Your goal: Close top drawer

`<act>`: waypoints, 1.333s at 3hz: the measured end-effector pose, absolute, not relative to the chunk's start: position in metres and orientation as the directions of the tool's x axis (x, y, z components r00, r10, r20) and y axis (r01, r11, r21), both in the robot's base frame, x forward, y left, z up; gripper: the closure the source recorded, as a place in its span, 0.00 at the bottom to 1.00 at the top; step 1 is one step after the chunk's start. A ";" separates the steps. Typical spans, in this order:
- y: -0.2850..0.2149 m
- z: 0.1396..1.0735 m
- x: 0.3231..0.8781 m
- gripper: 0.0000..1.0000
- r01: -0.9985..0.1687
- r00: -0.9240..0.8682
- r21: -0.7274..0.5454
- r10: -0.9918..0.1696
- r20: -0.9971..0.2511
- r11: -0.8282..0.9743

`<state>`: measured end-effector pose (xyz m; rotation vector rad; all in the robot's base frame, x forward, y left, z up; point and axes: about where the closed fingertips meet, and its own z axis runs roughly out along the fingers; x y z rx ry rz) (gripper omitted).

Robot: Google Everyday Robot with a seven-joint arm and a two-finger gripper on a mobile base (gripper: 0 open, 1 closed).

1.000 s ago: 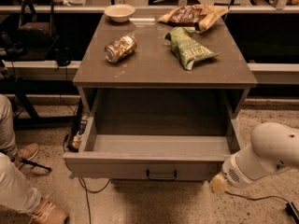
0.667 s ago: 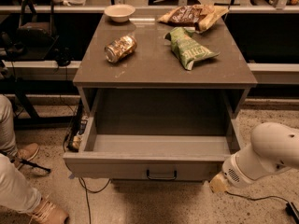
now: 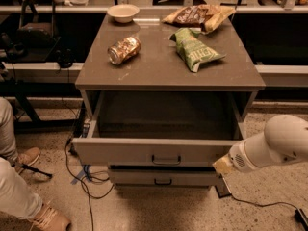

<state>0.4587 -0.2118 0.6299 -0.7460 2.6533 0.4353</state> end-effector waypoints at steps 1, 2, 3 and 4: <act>-0.212 0.630 0.459 1.00 -0.547 -0.800 0.196 -0.439 -0.408 0.814; -0.207 0.635 0.502 1.00 -0.554 -0.776 0.195 -0.417 -0.474 0.809; -0.208 0.642 0.523 1.00 -0.552 -0.765 0.191 -0.401 -0.504 0.812; -0.208 0.642 0.523 1.00 -0.552 -0.765 0.191 -0.401 -0.504 0.812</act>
Offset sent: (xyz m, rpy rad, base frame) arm 0.1576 0.0149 0.0223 0.1485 -0.2264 -0.0258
